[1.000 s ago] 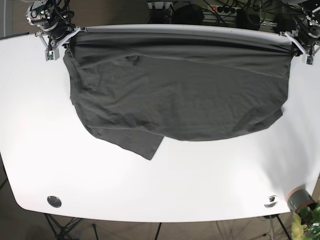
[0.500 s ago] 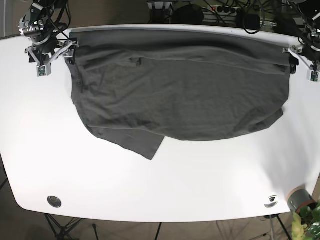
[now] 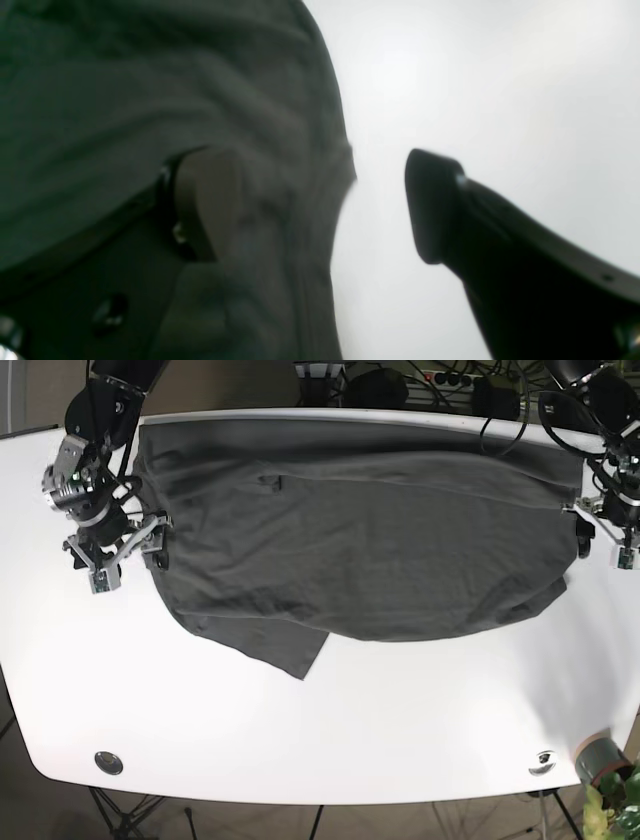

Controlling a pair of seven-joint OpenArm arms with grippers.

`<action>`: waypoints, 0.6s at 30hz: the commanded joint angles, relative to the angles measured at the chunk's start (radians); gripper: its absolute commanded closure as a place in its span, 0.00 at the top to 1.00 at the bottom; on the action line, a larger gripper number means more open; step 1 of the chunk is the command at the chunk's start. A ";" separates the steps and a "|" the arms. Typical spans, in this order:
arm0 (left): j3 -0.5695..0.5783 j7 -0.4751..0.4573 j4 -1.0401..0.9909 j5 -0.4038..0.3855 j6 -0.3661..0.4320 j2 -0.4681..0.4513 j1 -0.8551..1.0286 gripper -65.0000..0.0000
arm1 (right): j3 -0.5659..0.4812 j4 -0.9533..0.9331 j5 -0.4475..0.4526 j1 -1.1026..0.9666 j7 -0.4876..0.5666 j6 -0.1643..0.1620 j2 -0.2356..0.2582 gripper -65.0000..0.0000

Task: Fold the T-shirt properly
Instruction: 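Release the edge and move the right gripper to the shirt's hem corner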

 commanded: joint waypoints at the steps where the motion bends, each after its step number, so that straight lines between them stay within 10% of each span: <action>1: 0.002 -0.028 0.016 0.025 0.003 -0.015 -0.036 0.58 | -0.014 -0.053 0.011 0.066 0.023 -0.001 0.010 0.74; 18: 0.002 -0.031 -0.006 0.075 0.003 0.026 -0.057 0.58 | -0.098 -0.677 0.010 0.489 0.098 -0.003 0.087 0.74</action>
